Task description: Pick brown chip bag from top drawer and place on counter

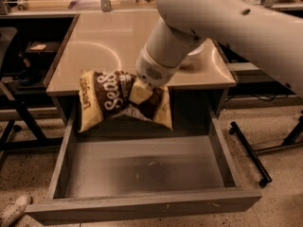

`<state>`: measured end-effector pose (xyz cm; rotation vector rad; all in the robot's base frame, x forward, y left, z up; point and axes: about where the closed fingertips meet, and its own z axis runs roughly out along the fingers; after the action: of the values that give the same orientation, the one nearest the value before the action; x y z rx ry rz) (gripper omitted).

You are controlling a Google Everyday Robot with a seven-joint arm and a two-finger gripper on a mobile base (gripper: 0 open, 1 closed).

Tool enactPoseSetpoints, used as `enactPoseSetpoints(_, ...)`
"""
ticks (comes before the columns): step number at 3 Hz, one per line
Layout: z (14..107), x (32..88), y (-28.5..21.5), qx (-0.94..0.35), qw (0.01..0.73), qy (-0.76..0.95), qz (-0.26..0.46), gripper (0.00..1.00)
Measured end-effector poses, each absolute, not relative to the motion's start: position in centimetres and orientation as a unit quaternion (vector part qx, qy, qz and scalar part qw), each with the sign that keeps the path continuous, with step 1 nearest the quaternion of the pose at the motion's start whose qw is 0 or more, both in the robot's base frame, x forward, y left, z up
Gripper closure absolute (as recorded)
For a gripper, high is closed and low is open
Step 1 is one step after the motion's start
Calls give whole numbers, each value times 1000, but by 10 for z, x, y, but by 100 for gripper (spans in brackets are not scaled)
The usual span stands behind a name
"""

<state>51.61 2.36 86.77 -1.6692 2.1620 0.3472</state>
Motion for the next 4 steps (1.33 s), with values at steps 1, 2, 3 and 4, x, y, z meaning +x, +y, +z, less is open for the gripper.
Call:
enactPoseSetpoints(1, 899, 546, 45, -598, 195, 769, 111, 100)
enactPoseSetpoints(2, 914, 577, 69, -602, 193, 767, 111, 100)
enactPoseSetpoints(3, 920, 605, 88, -611, 185, 760, 119, 100)
enactPoseSetpoints(4, 923, 635, 105, -624, 177, 749, 132, 100)
